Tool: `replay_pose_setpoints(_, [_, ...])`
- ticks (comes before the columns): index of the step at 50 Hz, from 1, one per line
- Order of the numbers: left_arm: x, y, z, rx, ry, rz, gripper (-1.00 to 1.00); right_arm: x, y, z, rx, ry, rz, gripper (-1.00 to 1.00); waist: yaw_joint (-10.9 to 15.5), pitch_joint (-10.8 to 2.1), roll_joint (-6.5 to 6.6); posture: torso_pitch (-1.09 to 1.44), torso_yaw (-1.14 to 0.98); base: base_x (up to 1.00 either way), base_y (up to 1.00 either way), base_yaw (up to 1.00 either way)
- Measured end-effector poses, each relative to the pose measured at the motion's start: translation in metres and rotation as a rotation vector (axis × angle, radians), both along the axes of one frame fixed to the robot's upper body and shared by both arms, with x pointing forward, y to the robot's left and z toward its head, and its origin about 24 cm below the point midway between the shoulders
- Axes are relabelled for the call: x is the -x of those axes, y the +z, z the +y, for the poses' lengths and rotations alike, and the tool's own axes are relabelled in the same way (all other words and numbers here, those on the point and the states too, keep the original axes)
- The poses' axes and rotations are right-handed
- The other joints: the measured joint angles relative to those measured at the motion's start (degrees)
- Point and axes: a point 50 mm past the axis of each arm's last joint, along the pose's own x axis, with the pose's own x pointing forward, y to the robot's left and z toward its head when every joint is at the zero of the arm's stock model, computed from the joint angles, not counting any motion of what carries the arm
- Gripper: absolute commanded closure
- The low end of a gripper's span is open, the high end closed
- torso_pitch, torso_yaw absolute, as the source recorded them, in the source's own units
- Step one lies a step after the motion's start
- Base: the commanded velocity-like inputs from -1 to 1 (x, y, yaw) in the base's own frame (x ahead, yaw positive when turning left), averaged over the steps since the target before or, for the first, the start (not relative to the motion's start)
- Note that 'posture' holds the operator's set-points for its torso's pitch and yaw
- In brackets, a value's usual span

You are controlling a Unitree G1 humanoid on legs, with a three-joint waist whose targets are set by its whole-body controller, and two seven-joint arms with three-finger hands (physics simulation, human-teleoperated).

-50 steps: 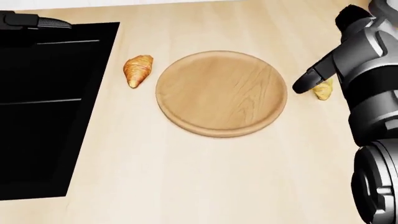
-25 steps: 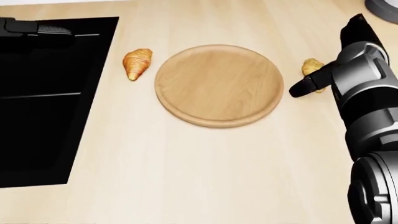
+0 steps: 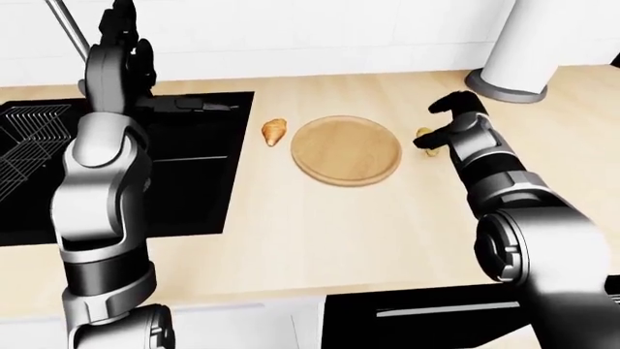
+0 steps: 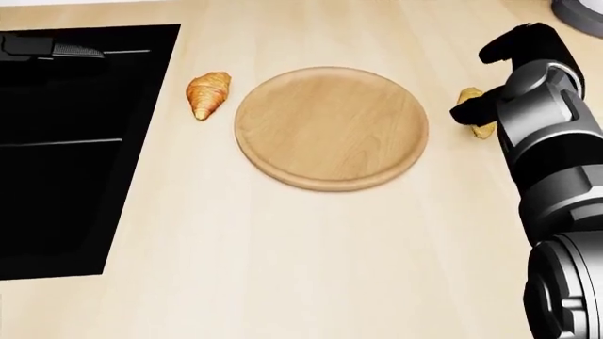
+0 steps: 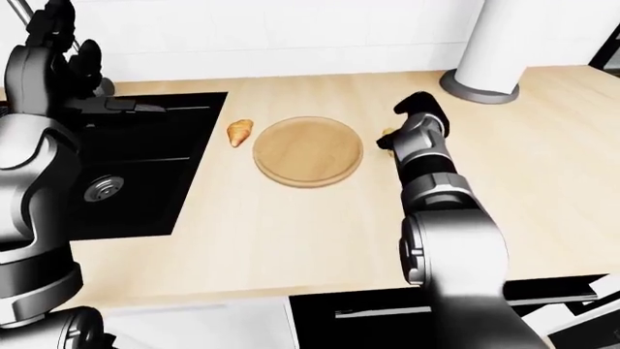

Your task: Place the pastries on the plates.

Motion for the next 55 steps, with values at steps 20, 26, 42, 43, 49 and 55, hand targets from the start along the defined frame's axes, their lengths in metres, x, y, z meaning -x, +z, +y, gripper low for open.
replay_pose_setpoints(20, [0.000, 0.005, 0.000, -0.012, 0.002, -0.008, -1.00, 0.001, 0.002, -0.003, 0.018, 0.004, 0.012, 0.35, -0.1, -0.47, -0.31, 0.00, 0.00, 0.00, 0.00, 0.00])
replay_pose_setpoints(26, [0.000, 0.007, -0.002, -0.018, -0.002, -0.011, -1.00, -0.001, 0.004, 0.001, 0.003, 0.026, 0.018, 0.49, 0.0, -0.29, -0.17, 0.00, 0.00, 0.00, 0.00, 0.00])
replay_pose_setpoints(42, [0.003, 0.001, 0.002, -0.022, 0.013, 0.004, -1.00, -0.004, 0.017, 0.008, 0.016, 0.073, 0.025, 1.00, -0.1, 0.77, 0.52, 0.00, 0.00, 0.00, 0.00, 0.00])
replay_pose_setpoints(43, [0.003, 0.001, 0.002, -0.022, 0.014, 0.005, -1.00, -0.004, 0.019, 0.008, 0.016, 0.074, 0.018, 1.00, -0.1, 0.79, 0.55, 0.00, 0.00, 0.00, 0.00, 0.00])
replay_pose_setpoints(49, [0.003, 0.001, 0.003, -0.023, 0.019, 0.003, -1.00, -0.006, 0.034, 0.009, 0.012, 0.078, -0.023, 1.00, -0.1, 0.83, 0.66, 0.00, 0.00, 0.00, 0.00, 0.00])
replay_pose_setpoints(55, [0.002, 0.000, 0.003, -0.023, 0.020, 0.005, -1.00, -0.007, 0.055, 0.013, 0.001, 0.089, -0.081, 1.00, -0.2, 0.85, 0.68, 0.00, 0.00, 0.00, 0.00, 0.00])
